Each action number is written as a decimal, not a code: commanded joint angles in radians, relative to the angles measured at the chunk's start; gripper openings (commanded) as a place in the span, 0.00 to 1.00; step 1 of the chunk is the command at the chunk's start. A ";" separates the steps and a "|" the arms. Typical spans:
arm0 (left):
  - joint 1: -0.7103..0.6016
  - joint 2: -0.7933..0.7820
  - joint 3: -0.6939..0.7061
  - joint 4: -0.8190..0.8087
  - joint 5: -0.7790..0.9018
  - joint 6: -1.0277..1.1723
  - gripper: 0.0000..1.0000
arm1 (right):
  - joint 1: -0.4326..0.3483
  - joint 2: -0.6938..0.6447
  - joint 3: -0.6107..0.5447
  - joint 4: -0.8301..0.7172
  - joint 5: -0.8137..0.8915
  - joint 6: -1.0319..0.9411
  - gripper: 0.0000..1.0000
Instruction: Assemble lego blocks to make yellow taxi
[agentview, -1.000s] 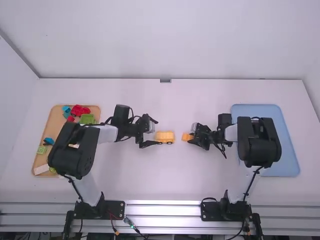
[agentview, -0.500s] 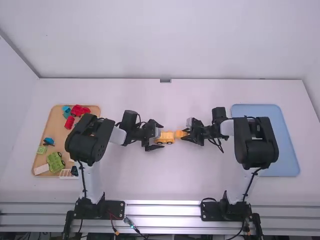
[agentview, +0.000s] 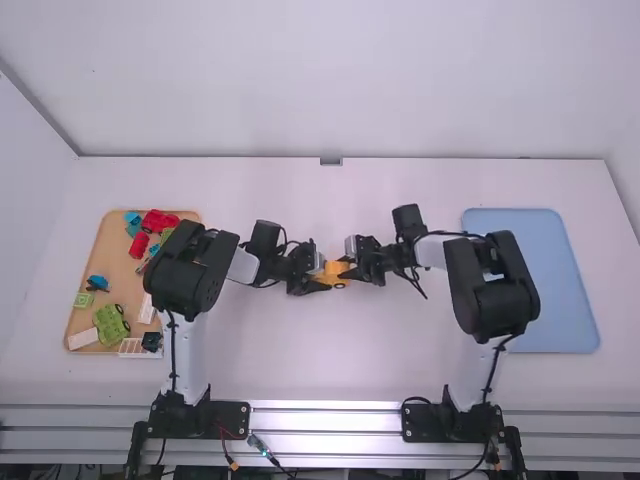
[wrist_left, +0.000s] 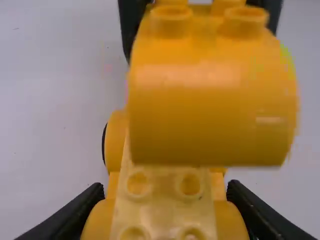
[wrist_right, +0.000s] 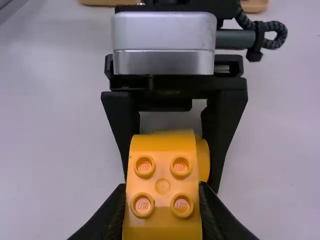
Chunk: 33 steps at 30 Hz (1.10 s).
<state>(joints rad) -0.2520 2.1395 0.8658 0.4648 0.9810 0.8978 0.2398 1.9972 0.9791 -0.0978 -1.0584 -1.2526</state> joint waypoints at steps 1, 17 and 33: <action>-0.003 0.021 0.005 -0.005 0.006 0.014 0.50 | 0.017 0.008 0.018 0.024 0.034 0.052 0.00; 0.002 0.021 0.005 -0.011 0.005 0.015 0.33 | 0.046 0.042 -0.004 0.075 0.072 0.105 0.00; -0.004 0.021 0.005 -0.011 0.005 0.014 0.31 | 0.057 0.126 0.035 0.076 0.116 0.175 0.00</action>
<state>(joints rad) -0.2485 2.1395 0.8661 0.4599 0.9836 0.9005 0.2867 2.0636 1.0035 -0.0063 -1.0115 -1.0946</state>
